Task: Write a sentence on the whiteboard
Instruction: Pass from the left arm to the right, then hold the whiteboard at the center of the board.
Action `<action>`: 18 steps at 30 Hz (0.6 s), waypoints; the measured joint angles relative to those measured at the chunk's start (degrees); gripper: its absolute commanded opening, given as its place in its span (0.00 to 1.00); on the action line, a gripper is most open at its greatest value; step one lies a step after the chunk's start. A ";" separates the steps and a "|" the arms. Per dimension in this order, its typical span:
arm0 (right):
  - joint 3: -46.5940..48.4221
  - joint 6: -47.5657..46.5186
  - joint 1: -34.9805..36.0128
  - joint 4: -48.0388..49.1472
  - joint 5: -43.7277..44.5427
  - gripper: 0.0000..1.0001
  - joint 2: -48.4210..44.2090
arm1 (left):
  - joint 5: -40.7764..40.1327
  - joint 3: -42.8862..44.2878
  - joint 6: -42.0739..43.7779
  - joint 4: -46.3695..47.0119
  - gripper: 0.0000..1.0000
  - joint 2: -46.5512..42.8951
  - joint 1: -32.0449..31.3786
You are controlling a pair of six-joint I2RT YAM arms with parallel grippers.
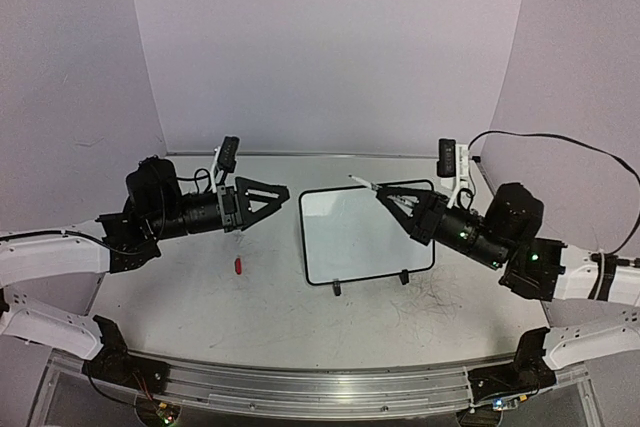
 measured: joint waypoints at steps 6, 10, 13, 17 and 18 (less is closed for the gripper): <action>-1.41 -5.88 -0.04 -10.58 10.81 0.00 -7.09 | -7.32 0.00 2.43 -7.62 0.99 -0.53 2.80; -2.54 -8.75 -0.07 -15.90 16.75 0.00 -10.03 | -15.40 1.21 6.64 -14.55 1.00 -0.59 3.25; -2.98 -10.59 -0.37 -17.91 20.20 0.00 -12.69 | -19.49 4.38 10.65 -18.88 0.99 1.14 3.77; -2.98 -13.54 -0.42 -18.16 23.98 0.00 -13.31 | -18.65 10.77 15.39 -20.92 0.98 7.47 7.13; -2.98 -14.43 -0.44 -18.23 24.85 0.00 -12.59 | -17.25 11.84 16.26 -20.94 0.98 9.16 8.38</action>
